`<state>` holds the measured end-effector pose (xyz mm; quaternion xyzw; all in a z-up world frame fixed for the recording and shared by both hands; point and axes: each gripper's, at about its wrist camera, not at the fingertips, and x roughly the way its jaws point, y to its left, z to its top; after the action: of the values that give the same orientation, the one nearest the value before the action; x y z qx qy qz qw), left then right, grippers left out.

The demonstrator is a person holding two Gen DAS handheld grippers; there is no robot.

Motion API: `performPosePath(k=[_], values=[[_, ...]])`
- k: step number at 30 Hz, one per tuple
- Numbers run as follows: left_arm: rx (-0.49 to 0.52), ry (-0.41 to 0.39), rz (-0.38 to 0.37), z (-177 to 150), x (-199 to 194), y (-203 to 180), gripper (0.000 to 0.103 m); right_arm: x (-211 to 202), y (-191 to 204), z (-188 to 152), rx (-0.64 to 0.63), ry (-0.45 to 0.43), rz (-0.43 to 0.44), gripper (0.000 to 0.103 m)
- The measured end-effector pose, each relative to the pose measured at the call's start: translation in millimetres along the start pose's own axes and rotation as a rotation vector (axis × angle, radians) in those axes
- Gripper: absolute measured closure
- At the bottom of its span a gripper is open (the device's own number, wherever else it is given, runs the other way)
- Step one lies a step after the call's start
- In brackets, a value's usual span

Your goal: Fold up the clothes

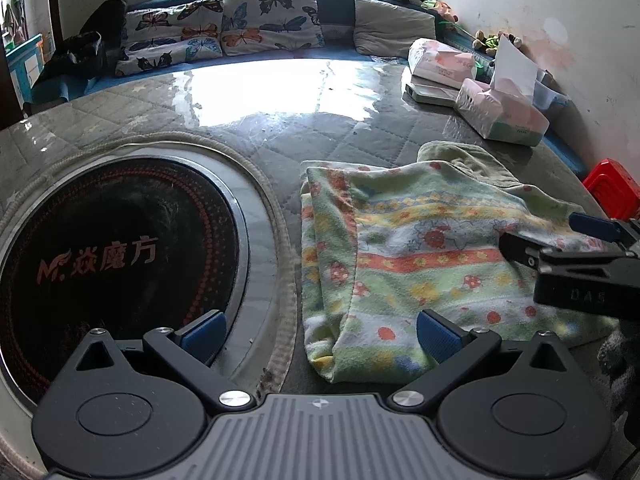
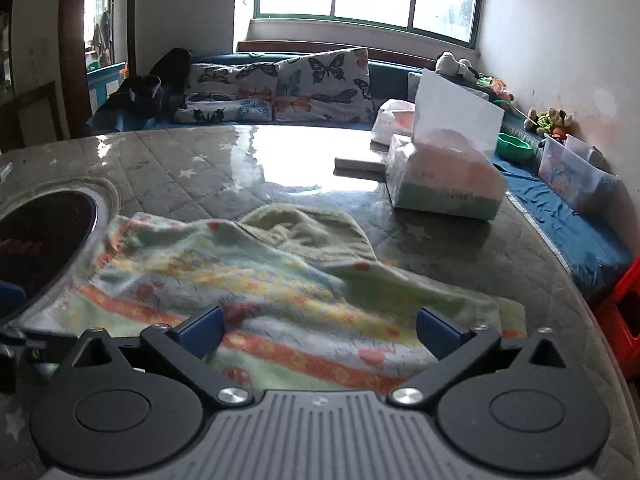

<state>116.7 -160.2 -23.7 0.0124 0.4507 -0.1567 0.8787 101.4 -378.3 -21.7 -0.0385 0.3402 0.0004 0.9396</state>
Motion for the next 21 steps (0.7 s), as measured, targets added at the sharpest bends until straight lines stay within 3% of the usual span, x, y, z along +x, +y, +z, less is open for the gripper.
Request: performPosePath(k=[6, 14, 21], values=[[-0.005, 0.003, -0.005, 0, 0, 1, 0.000, 19, 17, 22, -0.048, -0.014, 0.009, 0.000], [-0.003, -0.003, -0.005, 0, 1, 0, 0.000, 61, 20, 43, -0.031, 0.055, -0.001, 0.000], [-0.004, -0.005, -0.004, 0, 1, -1, 0.000, 50, 22, 42, -0.050, 0.036, -0.014, 0.000]])
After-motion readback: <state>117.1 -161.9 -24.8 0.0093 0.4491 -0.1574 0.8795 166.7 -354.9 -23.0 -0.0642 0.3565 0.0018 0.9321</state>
